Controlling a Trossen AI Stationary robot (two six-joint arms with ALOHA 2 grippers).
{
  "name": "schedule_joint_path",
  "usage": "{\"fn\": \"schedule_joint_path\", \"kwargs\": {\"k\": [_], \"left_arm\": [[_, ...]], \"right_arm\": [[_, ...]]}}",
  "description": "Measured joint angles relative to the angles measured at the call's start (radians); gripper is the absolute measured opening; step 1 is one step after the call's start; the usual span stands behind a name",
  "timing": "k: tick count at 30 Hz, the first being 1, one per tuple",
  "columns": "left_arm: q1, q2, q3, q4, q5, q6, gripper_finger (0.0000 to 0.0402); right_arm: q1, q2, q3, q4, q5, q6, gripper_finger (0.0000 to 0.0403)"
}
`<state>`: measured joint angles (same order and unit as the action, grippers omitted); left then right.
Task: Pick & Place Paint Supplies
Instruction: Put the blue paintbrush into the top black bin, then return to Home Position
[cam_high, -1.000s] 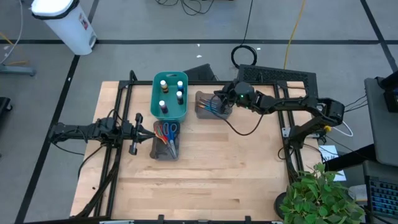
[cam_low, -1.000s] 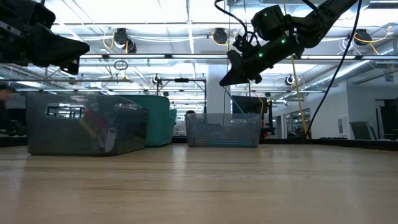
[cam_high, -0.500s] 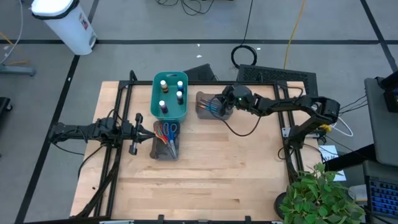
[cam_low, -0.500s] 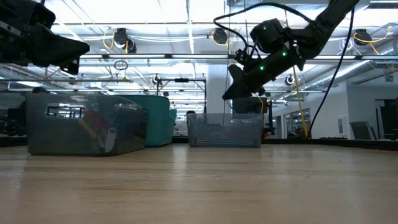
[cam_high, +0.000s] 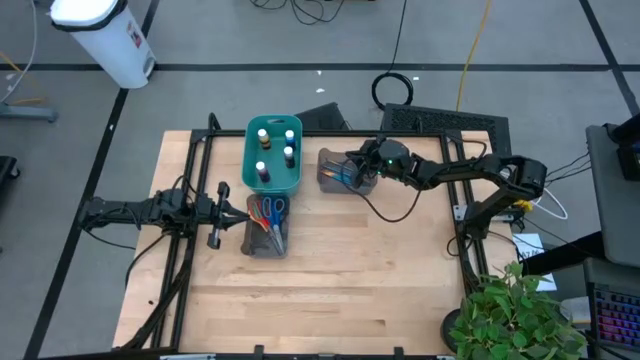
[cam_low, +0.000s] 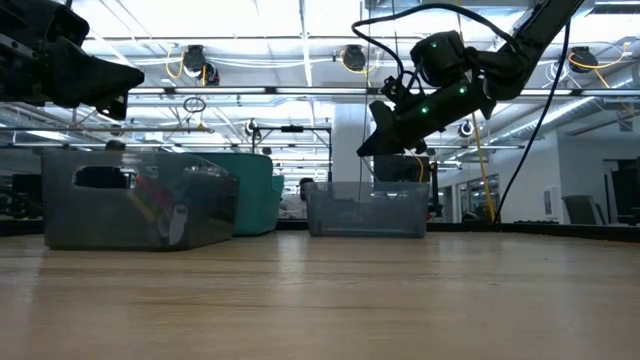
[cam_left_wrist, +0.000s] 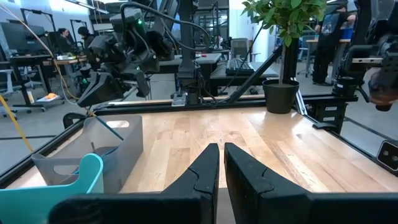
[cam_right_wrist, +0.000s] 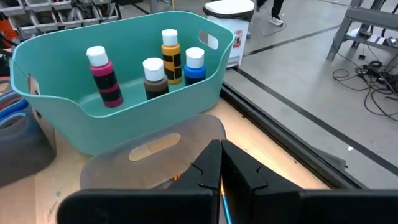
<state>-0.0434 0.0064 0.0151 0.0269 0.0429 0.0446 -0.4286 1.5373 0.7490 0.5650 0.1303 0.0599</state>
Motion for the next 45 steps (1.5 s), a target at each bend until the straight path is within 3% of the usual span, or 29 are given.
{"fn": "schedule_joint_path", "kwargs": {"k": [5, 16, 22, 30, 37, 45], "left_arm": [[0.000, 0.000, 0.000, 0.000, 0.000, 0.000, 0.0033], [0.000, 0.000, 0.000, 0.000, 0.000, 0.000, 0.0033], [0.000, 0.000, 0.000, 0.000, 0.000, 0.000, 0.0033], [0.000, 0.000, 0.000, 0.000, 0.000, 0.000, 0.0033], [0.000, 0.000, 0.000, 0.000, 0.000, 0.000, 0.0033], [0.000, 0.000, 0.000, 0.000, 0.000, 0.000, 0.0033]], "right_arm": [[0.002, 0.000, 0.000, 0.000, -0.002, -0.028, 0.0013], [0.014, 0.000, 0.000, 0.000, -0.001, -0.031, 0.0109], [0.050, -0.031, 0.000, 0.014, -0.002, -0.031, 0.0139], [0.119, -0.223, 0.000, -0.067, -0.001, -0.053, 0.0145], [0.171, -0.459, 0.000, -0.309, -0.001, -0.018, 0.0140], [0.196, -0.594, 0.000, -0.406, -0.002, -0.090, 0.0144]]}}
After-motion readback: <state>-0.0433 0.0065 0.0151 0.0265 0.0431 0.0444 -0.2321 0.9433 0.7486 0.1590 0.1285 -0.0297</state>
